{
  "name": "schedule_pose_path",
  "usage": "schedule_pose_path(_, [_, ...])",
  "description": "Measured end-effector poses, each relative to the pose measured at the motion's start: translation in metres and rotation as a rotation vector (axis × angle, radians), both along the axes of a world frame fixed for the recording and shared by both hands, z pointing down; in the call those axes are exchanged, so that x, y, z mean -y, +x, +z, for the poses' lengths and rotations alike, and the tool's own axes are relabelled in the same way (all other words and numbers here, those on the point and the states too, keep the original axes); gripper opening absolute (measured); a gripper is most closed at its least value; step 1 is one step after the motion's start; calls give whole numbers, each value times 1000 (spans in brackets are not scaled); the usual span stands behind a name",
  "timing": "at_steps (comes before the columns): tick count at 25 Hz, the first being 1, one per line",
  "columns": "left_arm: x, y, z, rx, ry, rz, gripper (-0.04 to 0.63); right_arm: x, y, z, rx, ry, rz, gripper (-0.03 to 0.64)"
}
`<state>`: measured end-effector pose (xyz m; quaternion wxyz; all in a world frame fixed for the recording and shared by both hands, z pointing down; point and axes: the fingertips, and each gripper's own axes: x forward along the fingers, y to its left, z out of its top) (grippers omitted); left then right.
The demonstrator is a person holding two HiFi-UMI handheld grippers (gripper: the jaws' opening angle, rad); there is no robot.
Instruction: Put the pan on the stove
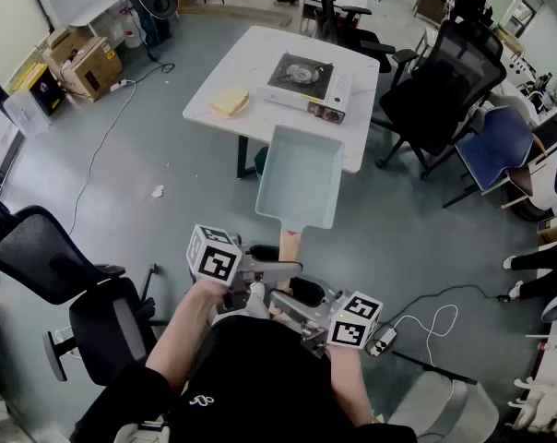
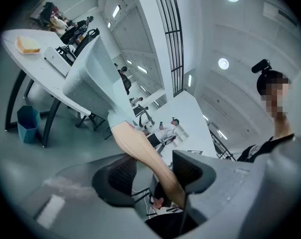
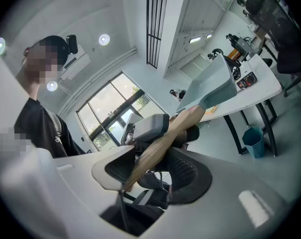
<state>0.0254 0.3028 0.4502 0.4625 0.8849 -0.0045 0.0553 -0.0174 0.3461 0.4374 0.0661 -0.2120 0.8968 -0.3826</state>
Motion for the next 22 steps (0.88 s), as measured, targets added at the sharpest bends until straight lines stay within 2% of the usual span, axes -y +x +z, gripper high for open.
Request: schedule_pose_path(22, [50,-24,3,-10,-1,-3,235,50,-24,3,1,0,6,207])
